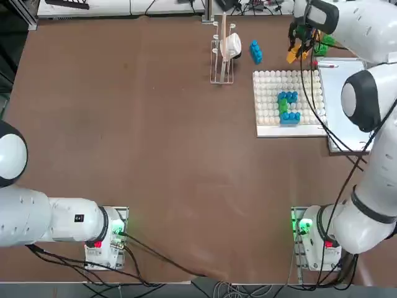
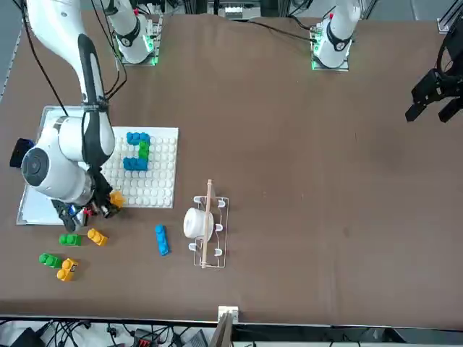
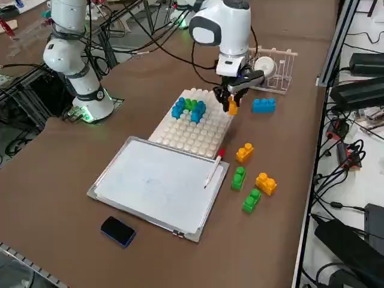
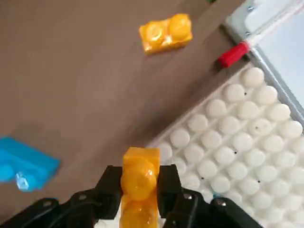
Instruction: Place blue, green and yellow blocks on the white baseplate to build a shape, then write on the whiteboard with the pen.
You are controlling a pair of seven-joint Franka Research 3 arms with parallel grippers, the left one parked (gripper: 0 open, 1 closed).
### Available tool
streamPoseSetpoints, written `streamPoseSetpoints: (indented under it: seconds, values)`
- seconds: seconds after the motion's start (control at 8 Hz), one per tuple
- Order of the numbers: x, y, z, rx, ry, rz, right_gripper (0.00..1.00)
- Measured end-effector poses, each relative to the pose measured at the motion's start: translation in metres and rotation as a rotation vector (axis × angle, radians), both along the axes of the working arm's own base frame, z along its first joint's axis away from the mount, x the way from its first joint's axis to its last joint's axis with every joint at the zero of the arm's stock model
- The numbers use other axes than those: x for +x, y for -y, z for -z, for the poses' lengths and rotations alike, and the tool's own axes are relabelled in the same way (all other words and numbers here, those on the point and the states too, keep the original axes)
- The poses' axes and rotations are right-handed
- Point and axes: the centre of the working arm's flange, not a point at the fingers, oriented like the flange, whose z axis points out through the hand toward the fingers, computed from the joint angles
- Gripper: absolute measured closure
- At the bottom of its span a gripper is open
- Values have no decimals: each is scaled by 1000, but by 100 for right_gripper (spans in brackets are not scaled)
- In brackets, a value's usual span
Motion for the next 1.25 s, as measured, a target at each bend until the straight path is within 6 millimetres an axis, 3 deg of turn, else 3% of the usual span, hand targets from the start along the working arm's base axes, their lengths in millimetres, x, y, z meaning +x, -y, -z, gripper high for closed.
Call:
streamPoseSetpoints:
  seconds: [0.38, 0.75, 1.25]
  values:
    - [-30, -4, 7, 25, 7, -198, 59]
    - [-76, 14, 50, 3, 82, -378, 59]
    - [-93, 19, 59, 11, 62, -514, 59]
